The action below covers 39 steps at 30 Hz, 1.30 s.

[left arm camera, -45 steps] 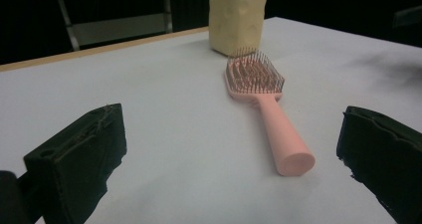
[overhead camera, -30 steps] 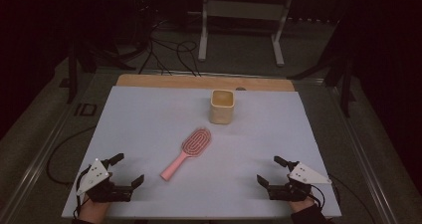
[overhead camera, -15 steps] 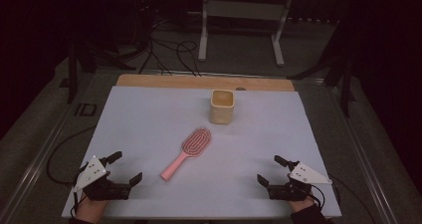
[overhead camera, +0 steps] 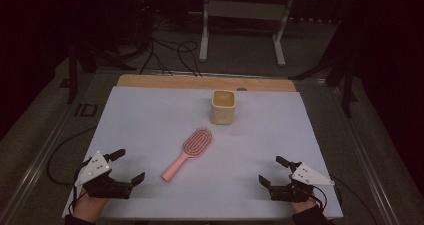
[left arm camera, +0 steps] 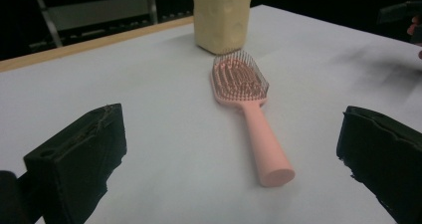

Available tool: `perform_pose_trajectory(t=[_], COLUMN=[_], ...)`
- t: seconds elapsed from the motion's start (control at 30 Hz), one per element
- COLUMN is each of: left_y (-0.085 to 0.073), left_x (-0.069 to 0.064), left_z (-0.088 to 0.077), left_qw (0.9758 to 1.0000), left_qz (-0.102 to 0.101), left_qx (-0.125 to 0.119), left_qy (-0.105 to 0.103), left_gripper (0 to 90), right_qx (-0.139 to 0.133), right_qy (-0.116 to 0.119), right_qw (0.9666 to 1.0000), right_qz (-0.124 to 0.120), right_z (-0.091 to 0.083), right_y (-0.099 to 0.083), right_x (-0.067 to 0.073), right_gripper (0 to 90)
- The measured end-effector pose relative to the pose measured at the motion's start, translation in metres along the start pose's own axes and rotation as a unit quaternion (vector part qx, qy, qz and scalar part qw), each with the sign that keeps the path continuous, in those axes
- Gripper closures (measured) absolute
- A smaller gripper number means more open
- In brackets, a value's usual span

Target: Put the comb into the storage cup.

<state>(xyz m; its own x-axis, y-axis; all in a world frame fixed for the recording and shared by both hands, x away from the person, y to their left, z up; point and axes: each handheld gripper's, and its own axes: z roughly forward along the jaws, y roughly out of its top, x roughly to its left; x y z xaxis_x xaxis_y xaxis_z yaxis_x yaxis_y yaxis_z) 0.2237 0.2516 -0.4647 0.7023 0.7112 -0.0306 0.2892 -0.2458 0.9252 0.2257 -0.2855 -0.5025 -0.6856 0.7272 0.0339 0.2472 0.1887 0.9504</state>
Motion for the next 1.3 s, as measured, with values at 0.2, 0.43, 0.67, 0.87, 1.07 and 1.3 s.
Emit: perform_pose_trajectory(t=[0.2, 0.43, 0.67, 0.87, 1.07, 1.3], left_y=[0.009, 0.016, 0.025, 0.031, 0.036, 0.041], left_x=[-0.002, -0.003, -0.004, -0.007, -0.01, -0.014], left_z=[0.008, 0.018, 0.032, 0.046, 0.058, 0.072], left_qw=[0.9997, 0.9987, 0.9973, 0.9949, 0.9916, 0.9871], left_qz=[0.007, 0.014, 0.023, 0.033, 0.047, 0.054], left_qx=[0.021, 0.043, 0.066, 0.091, 0.115, 0.142], left_qy=[-0.012, -0.021, -0.024, -0.03, -0.037, -0.051], left_gripper=[0.2, 0.2, 0.2, 0.2, 0.2, 0.2], right_qx=[0.0, 0.0, 0.001, 0.001, 0.002, 0.002], right_qy=[-0.001, -0.001, -0.001, -0.001, 0.0, 0.0], right_qw=[1.0, 1.0, 1.0, 1.0, 1.0, 1.0], right_qz=[0.0, -0.001, -0.001, -0.001, -0.002, -0.002], right_z=[0.0, 0.0, 0.0, 0.0, 0.001, 0.001], right_y=[0.0, 0.0, 0.0, 0.0, 0.0, 0.0], right_x=[0.0, 0.0, 0.0, 0.0, 0.0, 0.0], right_gripper=[8.1, 8.1, 8.1, 8.1, 8.1, 8.1])
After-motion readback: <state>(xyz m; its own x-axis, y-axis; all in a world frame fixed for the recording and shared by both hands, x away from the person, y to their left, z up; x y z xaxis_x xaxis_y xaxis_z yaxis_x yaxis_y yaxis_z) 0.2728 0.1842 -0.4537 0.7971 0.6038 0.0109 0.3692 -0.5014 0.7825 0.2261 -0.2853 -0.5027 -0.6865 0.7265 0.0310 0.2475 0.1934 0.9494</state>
